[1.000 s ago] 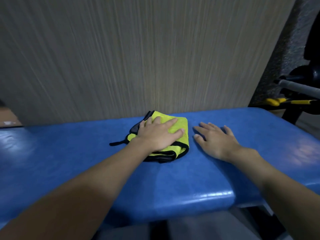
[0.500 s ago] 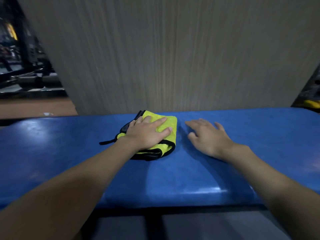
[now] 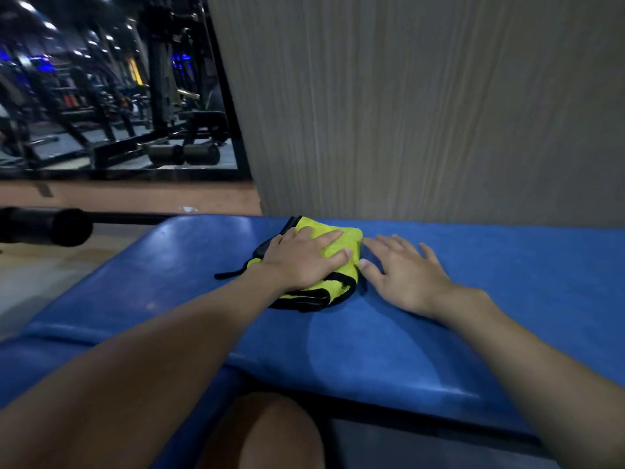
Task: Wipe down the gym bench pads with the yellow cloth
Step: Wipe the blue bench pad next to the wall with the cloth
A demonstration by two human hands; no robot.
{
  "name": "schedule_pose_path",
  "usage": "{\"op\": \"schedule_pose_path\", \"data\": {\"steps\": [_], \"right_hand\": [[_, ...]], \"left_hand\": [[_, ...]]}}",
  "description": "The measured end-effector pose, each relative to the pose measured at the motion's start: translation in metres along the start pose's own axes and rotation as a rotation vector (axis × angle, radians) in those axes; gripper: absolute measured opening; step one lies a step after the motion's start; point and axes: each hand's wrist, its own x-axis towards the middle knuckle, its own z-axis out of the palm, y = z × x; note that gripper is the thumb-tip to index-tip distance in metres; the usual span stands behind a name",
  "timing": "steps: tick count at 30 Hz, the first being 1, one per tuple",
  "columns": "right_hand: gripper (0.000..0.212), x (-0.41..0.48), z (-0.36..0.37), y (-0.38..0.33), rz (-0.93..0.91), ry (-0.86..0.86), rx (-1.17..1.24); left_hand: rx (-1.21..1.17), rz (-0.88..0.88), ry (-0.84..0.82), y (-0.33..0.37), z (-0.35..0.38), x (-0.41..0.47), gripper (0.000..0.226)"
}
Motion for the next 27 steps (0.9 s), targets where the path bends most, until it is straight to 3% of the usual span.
{"op": "schedule_pose_path", "data": {"steps": [4, 7, 11, 20, 27], "right_hand": [[0.040, 0.021, 0.011, -0.037, -0.014, -0.027, -0.093], [0.047, 0.035, 0.014, -0.067, -0.091, 0.018, -0.022], [0.053, 0.047, 0.036, -0.100, -0.151, -0.092, -0.039], [0.056, 0.051, 0.051, -0.102, -0.133, -0.084, -0.108], [0.057, 0.049, 0.051, -0.100, -0.136, -0.080, -0.090]], "left_hand": [[-0.014, -0.049, 0.030, -0.051, -0.005, -0.009, 0.077], [-0.032, -0.105, 0.056, -0.087, -0.009, -0.015, 0.090], [-0.030, -0.173, 0.078, -0.135, -0.011, -0.015, 0.089], [-0.036, -0.350, 0.110, -0.228, -0.022, -0.020, 0.081], [-0.072, -0.500, 0.121, -0.243, -0.028, -0.033, 0.086]]}}
